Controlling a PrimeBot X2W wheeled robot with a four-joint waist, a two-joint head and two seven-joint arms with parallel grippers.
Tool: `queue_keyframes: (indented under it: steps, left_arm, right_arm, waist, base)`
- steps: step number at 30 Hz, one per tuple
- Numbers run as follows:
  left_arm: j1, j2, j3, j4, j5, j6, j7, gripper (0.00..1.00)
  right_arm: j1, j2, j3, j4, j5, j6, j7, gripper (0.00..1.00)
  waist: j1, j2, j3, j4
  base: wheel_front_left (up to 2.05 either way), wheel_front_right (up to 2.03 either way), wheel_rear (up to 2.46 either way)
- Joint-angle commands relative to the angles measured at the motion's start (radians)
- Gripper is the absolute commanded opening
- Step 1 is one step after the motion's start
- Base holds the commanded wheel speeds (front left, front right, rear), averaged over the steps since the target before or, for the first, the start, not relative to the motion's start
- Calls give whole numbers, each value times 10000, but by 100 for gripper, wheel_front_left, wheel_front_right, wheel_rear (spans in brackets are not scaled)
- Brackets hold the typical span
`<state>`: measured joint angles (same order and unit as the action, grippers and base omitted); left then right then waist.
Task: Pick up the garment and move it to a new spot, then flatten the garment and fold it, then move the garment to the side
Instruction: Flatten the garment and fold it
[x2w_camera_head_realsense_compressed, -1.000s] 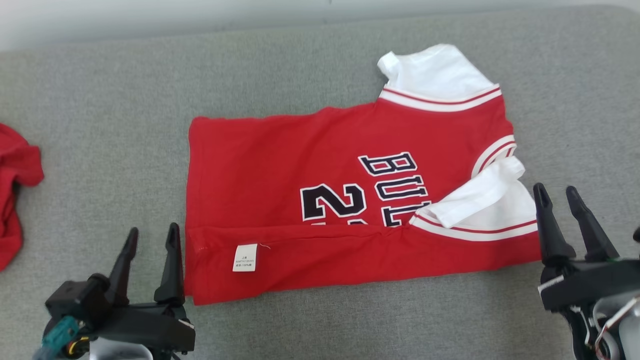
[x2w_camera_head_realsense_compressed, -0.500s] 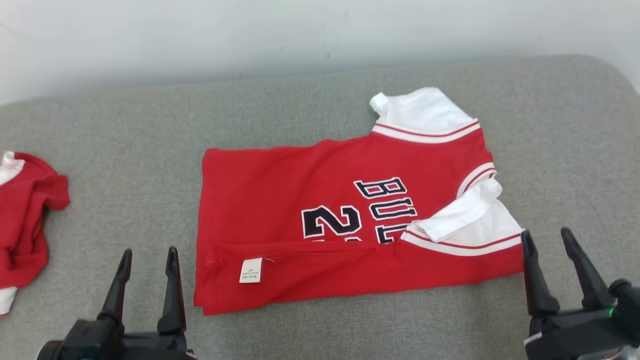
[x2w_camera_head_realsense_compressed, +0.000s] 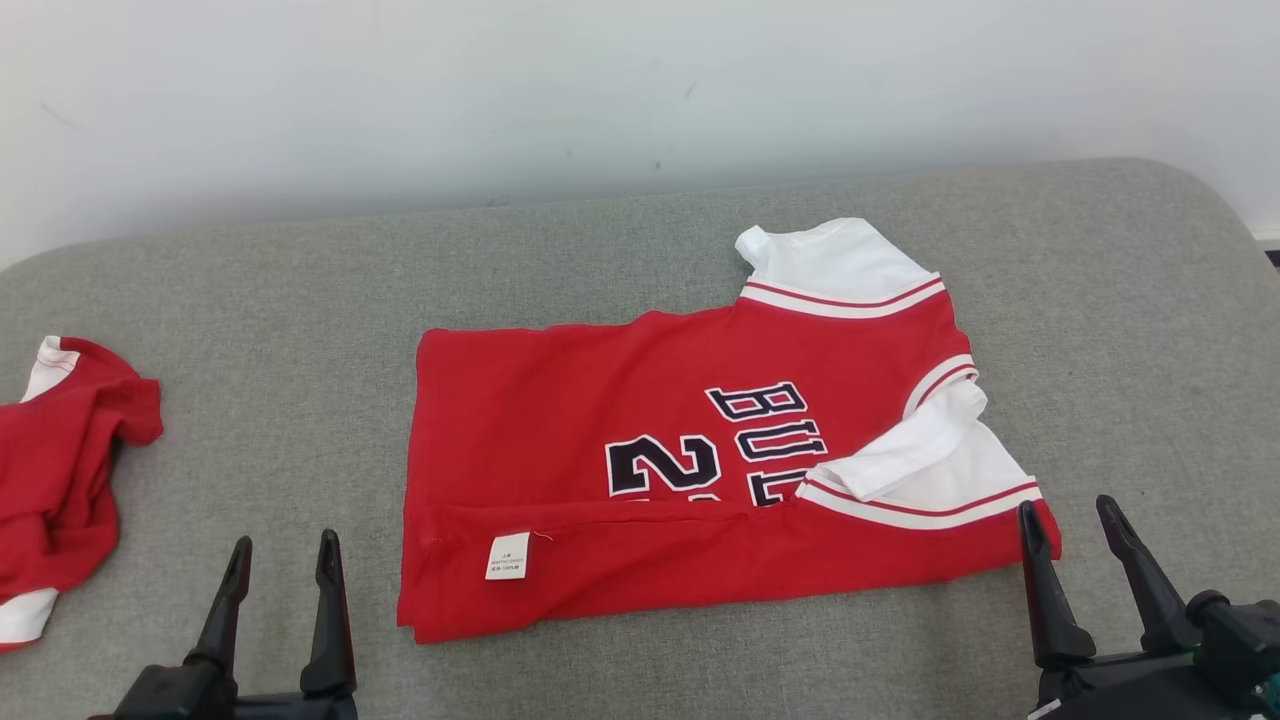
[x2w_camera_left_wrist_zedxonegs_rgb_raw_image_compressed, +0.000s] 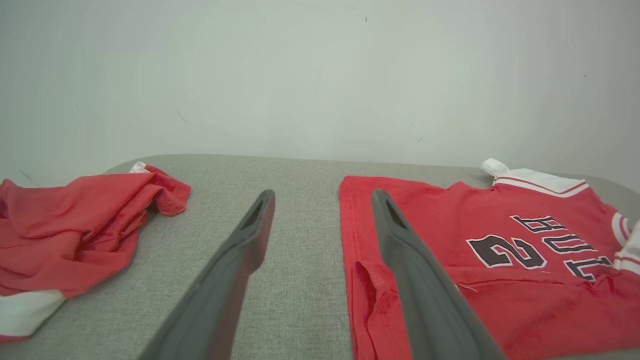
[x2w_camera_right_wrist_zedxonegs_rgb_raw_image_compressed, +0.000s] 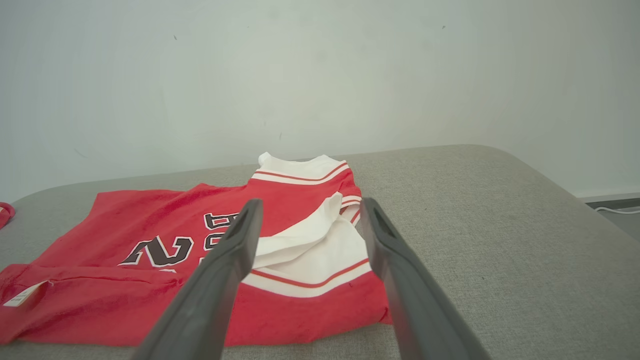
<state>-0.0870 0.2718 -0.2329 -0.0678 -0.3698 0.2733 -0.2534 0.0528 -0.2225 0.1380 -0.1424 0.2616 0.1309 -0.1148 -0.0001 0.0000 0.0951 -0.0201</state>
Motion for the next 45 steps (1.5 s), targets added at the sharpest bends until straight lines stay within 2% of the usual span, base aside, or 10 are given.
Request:
queue_keyframes:
  steps: [1,14,17,25,32,40,41,43,44,45]
  left_arm:
    - [158,22,-13,81,154,-6,-67,100]
    - [-233,63,-318,115,458,-75,24,100]
    - [-484,35,-581,202,485,-235,320,100]
    - [-1004,-342,-1009,1173,-8,-657,913,100]
    - [-1330,-511,-936,1872,-529,-914,1040,100]
    - [-1535,-661,-951,2632,-1070,-1238,1462,100]
    - [-1543,-677,-982,2687,-1142,-1272,1552,66]
    - [-1531,-768,-1011,2747,-1297,-1396,1670,22]
    - [-1525,-806,-1025,2789,-1388,-1451,1742,8]
    - [-1525,-806,-1025,2789,-1388,-1451,1742,8]
  right_arm:
    - [109,25,17,39,-98,-3,-43,100]
    - [-131,-104,-10,144,-171,-3,186,100]
    - [-234,-252,-153,282,-149,-3,356,100]
    - [-841,-820,-365,1714,123,-3,391,100]
    - [-1524,-932,-123,2723,381,-3,285,100]
    - [-2198,-1088,367,3593,738,-3,213,100]
    - [-2270,-1097,405,3677,800,-3,207,100]
    - [-2341,-1130,500,3854,919,-3,278,100]
    - [-2393,-1139,522,3926,1002,-3,250,88]
    - [-2393,-1139,522,3926,1002,-3,250,88]
  waist:
    - [1,0,-15,10]
    - [1,0,198,134]
    - [1,0,404,170]
    - [1,0,1339,105]
    - [1,0,1908,83]
    - [1,0,2073,55]
    - [1,0,2082,55]
    - [1,0,2089,56]
    - [1,0,2088,55]
    - [1,0,2088,55]
  base:
    - [0,0,0]
    - [0,0,0]
    - [0,0,0]
    - [0,0,0]
    - [0,0,0]
    - [0,0,0]
    - [0,0,0]
    - [0,0,0]
    - [0,0,0]
    - [0,0,0]
